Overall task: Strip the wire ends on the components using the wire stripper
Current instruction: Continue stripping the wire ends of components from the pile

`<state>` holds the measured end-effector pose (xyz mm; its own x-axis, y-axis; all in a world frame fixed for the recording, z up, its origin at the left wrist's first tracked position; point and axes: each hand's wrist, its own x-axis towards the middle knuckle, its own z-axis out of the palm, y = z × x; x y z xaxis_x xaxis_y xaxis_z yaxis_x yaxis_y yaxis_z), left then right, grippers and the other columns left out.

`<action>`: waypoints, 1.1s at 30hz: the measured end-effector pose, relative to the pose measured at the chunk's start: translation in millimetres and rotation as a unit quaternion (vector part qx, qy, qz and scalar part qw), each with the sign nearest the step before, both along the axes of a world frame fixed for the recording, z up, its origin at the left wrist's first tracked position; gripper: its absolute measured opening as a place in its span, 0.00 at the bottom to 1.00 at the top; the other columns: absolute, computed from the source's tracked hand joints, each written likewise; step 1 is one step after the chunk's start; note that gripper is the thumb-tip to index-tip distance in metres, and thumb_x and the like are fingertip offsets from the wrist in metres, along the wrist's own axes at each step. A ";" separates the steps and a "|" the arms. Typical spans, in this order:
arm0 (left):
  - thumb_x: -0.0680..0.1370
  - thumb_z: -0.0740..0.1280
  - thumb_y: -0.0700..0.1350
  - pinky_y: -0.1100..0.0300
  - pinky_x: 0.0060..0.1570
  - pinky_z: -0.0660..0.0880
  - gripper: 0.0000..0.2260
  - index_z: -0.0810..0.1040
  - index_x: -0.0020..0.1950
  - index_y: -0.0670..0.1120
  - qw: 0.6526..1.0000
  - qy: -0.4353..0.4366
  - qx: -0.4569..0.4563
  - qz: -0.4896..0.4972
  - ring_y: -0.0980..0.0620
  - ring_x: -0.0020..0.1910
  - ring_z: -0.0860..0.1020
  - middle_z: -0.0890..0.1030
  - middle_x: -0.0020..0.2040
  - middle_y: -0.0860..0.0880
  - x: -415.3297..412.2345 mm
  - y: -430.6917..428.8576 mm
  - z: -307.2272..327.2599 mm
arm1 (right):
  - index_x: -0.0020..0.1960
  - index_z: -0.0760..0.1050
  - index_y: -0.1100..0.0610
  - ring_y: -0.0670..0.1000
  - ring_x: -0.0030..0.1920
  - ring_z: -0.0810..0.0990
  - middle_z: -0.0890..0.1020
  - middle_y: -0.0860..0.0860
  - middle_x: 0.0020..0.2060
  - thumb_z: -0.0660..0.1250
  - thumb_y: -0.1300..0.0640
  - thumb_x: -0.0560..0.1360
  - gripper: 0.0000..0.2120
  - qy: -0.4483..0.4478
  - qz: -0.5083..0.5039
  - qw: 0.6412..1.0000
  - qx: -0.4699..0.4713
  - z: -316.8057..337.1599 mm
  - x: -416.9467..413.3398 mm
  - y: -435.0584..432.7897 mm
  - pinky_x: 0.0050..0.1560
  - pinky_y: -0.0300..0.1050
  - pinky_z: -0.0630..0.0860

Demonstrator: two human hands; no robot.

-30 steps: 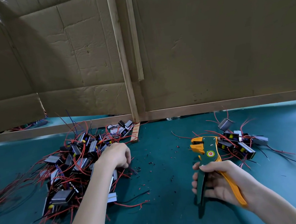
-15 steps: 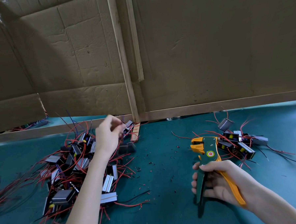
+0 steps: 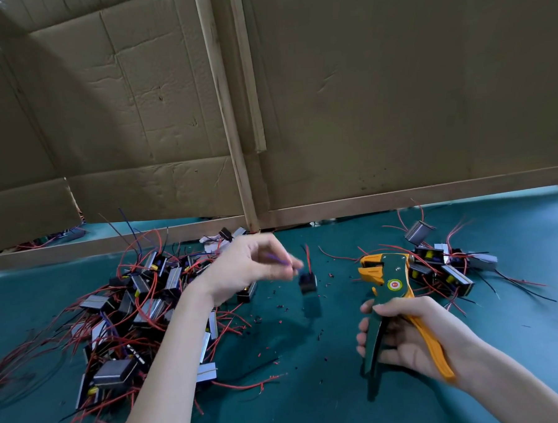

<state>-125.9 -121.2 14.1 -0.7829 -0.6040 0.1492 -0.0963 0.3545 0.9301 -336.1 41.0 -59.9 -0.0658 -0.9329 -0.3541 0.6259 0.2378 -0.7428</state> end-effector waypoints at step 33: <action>0.79 0.66 0.42 0.60 0.44 0.76 0.05 0.73 0.44 0.49 0.965 -0.025 -0.089 0.246 0.55 0.36 0.83 0.84 0.39 0.50 -86.6 44.2 -83.0 | 0.38 0.82 0.67 0.65 0.36 0.83 0.80 0.65 0.37 0.68 0.65 0.62 0.08 -0.012 -0.021 1.000 -0.014 -11.9 -6.2 -7.3 0.39 0.61 0.81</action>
<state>-212.5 -77.0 -68.9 -0.4170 -0.8725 0.2547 -0.3362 0.4084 0.8486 -342.3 33.7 -71.8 -0.0974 -0.9388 -0.3305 0.6532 0.1903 -0.7329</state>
